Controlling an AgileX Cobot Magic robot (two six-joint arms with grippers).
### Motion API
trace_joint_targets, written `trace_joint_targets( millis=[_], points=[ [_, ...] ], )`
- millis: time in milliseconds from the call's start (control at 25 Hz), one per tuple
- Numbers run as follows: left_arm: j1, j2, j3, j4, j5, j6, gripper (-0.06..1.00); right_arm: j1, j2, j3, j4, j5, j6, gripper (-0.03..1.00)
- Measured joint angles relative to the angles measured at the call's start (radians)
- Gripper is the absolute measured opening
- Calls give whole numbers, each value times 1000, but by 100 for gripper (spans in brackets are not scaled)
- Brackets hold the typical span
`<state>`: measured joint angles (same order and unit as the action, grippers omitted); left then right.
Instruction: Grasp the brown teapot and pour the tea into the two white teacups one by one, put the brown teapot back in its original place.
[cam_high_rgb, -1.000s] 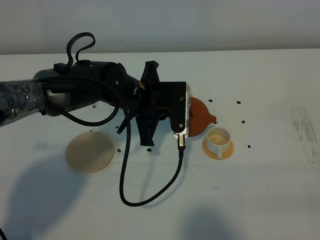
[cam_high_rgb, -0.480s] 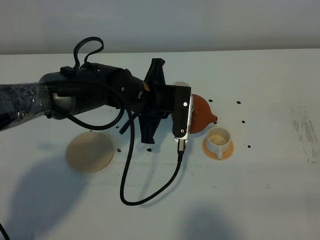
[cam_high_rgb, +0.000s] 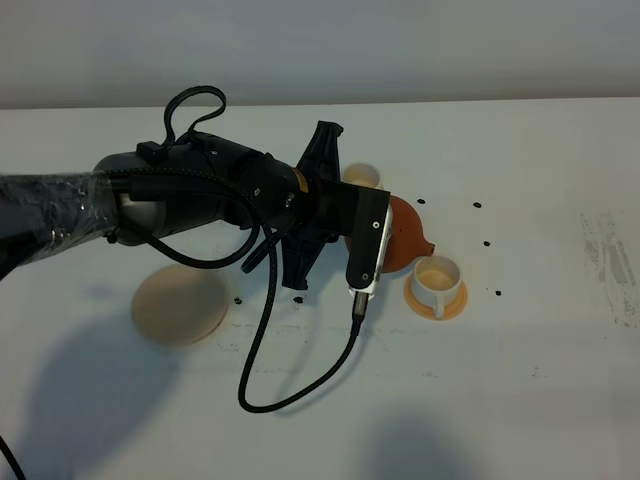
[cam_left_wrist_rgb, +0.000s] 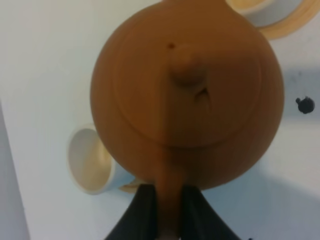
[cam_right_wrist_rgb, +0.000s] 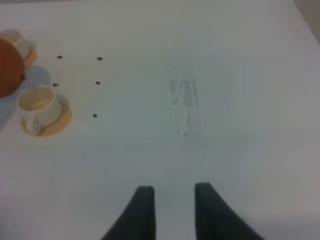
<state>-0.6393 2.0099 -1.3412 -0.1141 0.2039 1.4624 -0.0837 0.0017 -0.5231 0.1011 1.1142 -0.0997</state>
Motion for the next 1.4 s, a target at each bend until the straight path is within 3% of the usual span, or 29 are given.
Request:
trace_joint_targets(
  millis=[1080,1400],
  points=[
    [-11,0,0,150,-19,0,9,0,0,0,0,0,0,22],
    [-12,0,0,157,-41,0,9,0,0,0,0,0,0,22]
  ],
)
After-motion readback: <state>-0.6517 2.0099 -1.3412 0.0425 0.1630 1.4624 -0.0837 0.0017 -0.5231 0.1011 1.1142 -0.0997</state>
